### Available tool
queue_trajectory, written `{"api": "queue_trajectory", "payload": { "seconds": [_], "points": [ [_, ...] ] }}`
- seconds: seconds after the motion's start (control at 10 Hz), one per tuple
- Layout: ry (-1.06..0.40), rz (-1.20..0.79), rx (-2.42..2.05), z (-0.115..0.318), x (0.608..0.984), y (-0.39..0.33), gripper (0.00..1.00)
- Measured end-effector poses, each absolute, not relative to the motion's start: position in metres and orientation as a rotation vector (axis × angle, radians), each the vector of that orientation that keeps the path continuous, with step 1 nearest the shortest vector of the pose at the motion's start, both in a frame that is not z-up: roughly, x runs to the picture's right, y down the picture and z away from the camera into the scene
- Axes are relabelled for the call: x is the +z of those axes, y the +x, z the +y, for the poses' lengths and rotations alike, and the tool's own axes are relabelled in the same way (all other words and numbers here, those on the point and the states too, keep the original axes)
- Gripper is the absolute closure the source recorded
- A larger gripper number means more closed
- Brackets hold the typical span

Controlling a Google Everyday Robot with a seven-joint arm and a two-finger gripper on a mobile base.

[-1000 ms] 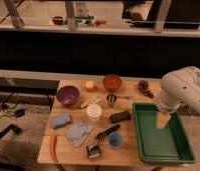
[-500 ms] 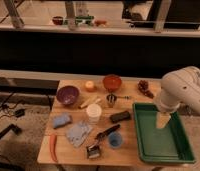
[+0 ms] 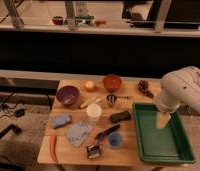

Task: Wipe red bowl with brush

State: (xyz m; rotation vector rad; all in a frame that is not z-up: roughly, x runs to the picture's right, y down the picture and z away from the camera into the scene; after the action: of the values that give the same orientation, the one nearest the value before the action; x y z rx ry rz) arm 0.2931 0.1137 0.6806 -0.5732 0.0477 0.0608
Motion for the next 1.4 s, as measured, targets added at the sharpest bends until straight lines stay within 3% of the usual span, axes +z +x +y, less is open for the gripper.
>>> {"api": "queue_trajectory", "payload": {
  "seconds": [0.9,1.4],
  "points": [
    [-0.574,0.044,0.052,0.115,0.680,0.291,0.20],
    [-0.557,-0.053,-0.095,0.128,0.672,0.243,0.20]
  ]
}}
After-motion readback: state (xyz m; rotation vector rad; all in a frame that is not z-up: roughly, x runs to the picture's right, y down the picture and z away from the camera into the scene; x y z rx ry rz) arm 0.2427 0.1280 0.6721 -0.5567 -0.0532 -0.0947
